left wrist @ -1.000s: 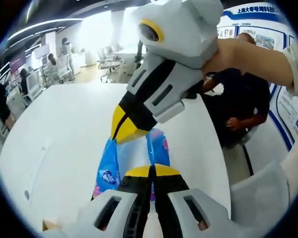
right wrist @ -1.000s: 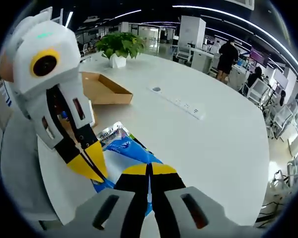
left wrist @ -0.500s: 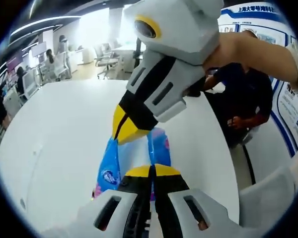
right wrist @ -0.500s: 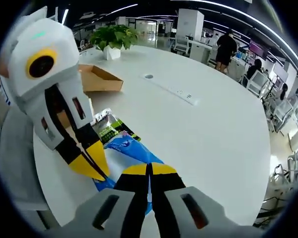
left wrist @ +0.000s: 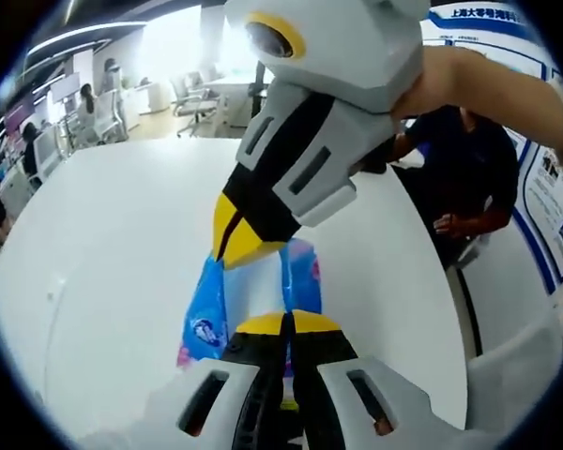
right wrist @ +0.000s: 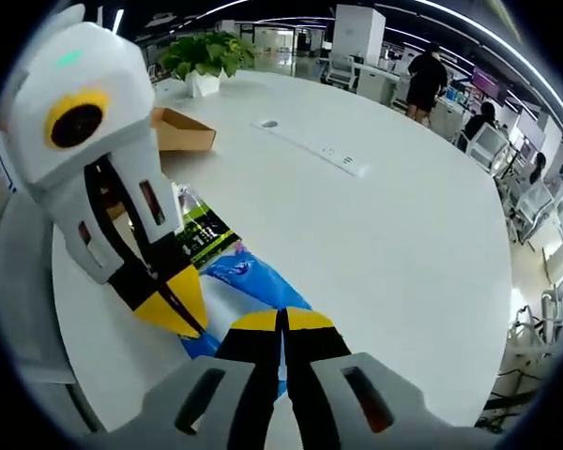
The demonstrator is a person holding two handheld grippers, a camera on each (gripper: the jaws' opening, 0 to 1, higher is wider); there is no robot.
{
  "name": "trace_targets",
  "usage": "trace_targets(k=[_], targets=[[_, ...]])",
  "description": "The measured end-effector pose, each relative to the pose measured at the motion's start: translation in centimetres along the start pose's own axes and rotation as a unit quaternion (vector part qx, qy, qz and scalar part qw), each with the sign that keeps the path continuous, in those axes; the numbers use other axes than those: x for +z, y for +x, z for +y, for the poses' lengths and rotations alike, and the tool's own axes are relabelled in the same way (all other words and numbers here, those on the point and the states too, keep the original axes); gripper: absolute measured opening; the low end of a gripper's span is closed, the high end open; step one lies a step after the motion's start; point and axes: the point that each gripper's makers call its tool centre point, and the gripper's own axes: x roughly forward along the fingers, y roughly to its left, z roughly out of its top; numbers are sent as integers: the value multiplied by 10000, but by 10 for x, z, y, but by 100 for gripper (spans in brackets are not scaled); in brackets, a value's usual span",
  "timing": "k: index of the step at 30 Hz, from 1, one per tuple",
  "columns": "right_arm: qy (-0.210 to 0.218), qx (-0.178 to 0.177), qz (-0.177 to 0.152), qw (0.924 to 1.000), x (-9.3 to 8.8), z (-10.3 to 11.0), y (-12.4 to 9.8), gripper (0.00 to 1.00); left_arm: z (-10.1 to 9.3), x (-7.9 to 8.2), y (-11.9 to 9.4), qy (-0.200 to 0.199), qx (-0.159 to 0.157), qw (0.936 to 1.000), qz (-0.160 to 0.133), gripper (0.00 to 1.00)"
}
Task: Operate the shoe box by opening the lid, removing the specified soft item, and placing it in the target area until the item is outside and the box remains undamaged.
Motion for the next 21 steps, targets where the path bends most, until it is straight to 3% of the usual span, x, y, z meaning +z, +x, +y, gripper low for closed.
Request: trace_targets(k=[21], targets=[[22,-53,118,9999,-12,-11,4,0,1,6,16,-95,-96,9999,-49,0]])
